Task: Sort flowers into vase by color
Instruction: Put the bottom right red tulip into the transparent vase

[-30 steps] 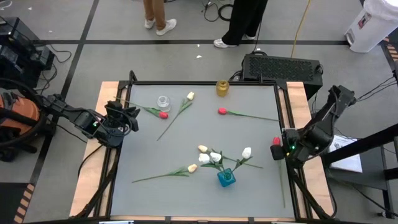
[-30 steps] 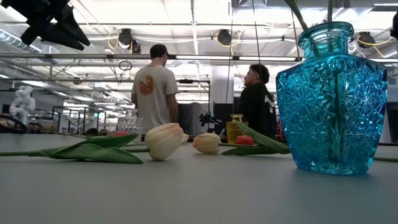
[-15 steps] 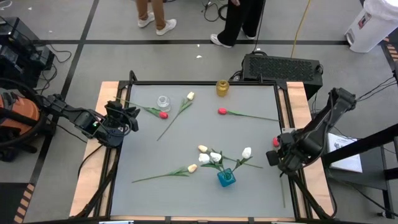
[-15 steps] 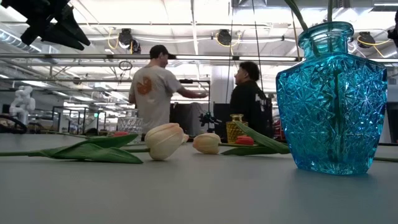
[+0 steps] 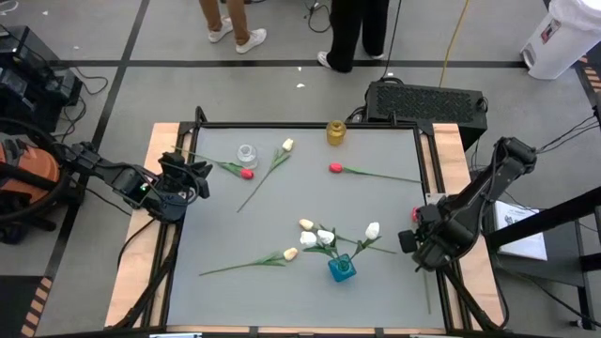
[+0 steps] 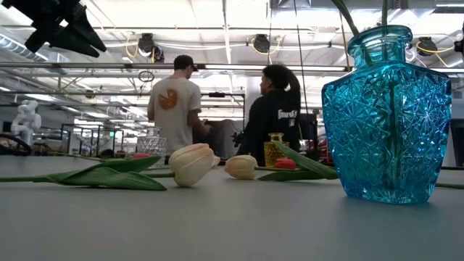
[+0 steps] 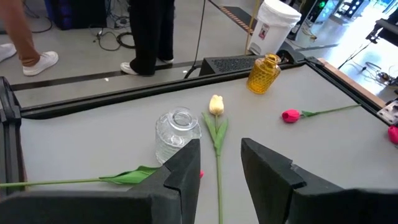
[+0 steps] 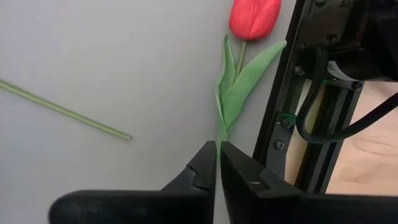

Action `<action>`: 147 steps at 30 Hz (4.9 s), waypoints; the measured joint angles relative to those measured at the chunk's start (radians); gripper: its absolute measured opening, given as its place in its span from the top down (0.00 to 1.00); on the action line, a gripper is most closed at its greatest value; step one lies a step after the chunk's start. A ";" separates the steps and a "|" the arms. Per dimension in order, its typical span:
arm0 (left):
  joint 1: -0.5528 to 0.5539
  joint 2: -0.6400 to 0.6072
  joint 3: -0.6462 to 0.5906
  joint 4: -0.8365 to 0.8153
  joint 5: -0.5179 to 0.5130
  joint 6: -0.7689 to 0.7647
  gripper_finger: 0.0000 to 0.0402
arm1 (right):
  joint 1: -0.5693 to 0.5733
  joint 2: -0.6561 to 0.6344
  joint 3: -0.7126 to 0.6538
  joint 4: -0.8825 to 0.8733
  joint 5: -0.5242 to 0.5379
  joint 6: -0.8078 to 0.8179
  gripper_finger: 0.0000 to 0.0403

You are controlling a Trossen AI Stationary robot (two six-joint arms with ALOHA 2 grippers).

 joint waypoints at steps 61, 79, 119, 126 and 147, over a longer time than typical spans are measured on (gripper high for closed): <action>0.000 0.002 0.000 0.031 0.046 -0.005 0.69 | -0.020 0.018 -0.303 0.400 -0.121 0.004 0.56; 0.000 0.002 0.000 0.042 0.046 -0.005 0.69 | -0.020 0.018 -0.302 0.401 -0.123 -0.010 0.89; 0.000 0.002 0.000 0.050 0.053 -0.005 0.69 | -0.020 -0.050 -0.153 0.255 -0.033 -0.095 1.00; 0.000 0.002 0.000 0.050 0.053 -0.005 0.69 | -0.020 -0.050 -0.032 0.111 0.026 -0.135 1.00; 0.000 0.002 0.000 0.064 0.053 -0.005 0.69 | -0.094 -0.054 0.373 -0.228 0.333 -0.353 1.00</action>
